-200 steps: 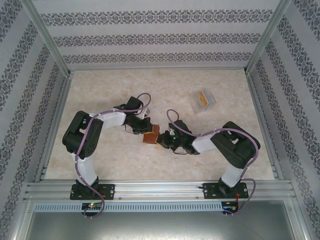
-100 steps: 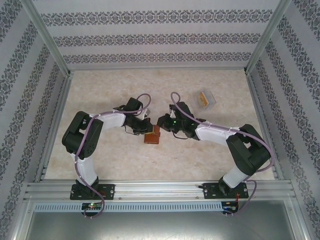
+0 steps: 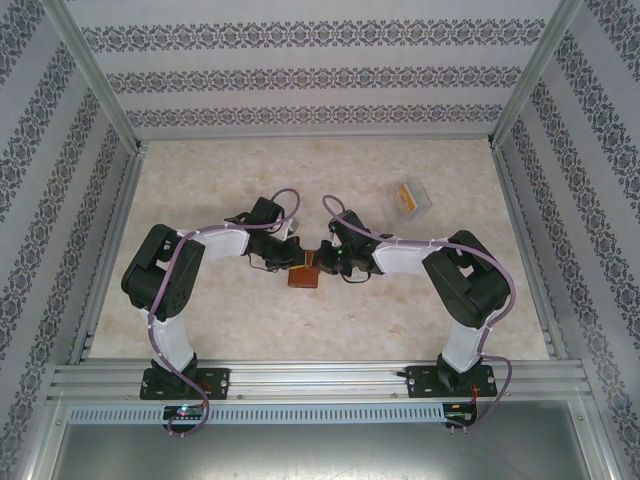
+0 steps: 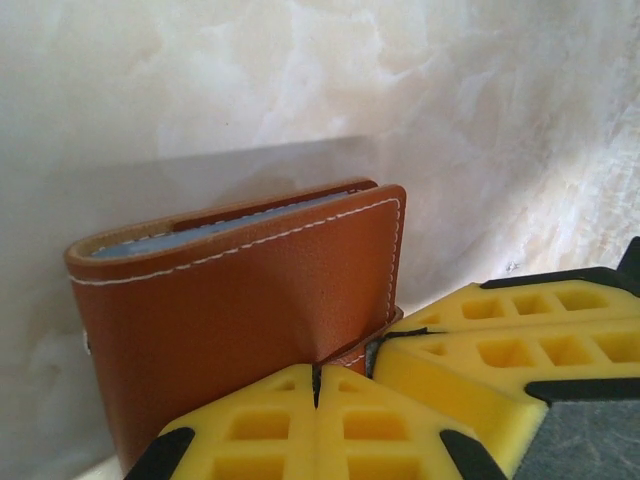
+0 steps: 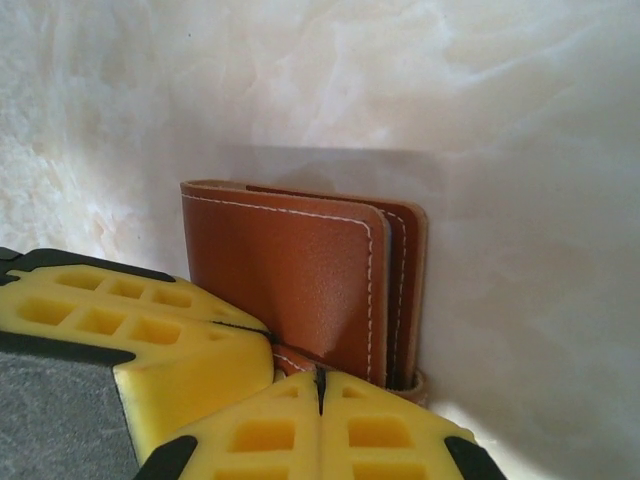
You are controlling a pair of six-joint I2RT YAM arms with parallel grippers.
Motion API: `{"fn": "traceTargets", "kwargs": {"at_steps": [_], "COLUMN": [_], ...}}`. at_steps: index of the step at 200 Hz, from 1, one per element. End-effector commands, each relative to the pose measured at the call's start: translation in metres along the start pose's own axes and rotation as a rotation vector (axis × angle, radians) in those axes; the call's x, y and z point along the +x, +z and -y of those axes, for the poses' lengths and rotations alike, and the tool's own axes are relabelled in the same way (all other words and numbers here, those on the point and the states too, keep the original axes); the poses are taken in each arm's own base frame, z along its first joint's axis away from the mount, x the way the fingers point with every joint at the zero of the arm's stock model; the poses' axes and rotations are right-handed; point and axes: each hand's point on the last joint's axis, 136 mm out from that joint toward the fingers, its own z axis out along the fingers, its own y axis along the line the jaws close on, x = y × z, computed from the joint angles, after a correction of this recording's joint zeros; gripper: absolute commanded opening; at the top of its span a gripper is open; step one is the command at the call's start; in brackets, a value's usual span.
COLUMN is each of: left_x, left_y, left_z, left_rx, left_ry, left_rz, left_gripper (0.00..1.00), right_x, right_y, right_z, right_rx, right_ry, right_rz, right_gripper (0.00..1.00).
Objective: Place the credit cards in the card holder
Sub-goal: Close the button on the card holder.
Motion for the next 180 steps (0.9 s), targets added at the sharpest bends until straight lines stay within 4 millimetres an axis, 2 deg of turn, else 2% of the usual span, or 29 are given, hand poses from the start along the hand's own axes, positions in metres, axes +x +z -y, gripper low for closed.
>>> {"fn": "traceTargets", "kwargs": {"at_steps": [1,70,105,132,147,180], "left_x": [0.034,0.033,0.032,0.031,0.031,0.032], "left_y": [0.008,0.009,0.01,0.009,0.01,0.016], "left_z": [-0.04,-0.037,-0.036,-0.035,-0.036,-0.037], "left_rx": [-0.121,-0.105,-0.1,-0.098,-0.097,-0.072], "left_ry": [-0.101,-0.086,-0.089,-0.086,-0.087,-0.102], "left_rz": [-0.09,-0.085,-0.086,-0.083,-0.083,-0.075], "left_gripper": [0.0,0.0,0.0,0.0,0.0,0.0], "right_x": [0.009,0.001,-0.001,0.005,0.009,0.026], "right_y": [0.01,-0.007,-0.005,0.008,0.017,0.027], "right_z": [0.0,-0.023,-0.028,-0.015,0.003,0.03], "right_rx": [-0.006,-0.062,-0.082,-0.039,0.038,0.179], "right_ry": [-0.022,-0.037,-0.026,-0.015,-0.016,-0.051], "right_rz": [-0.054,-0.059,-0.069,-0.097,-0.122,-0.175], "right_gripper": [0.01,0.05,0.05,0.05,0.05,0.03]}}
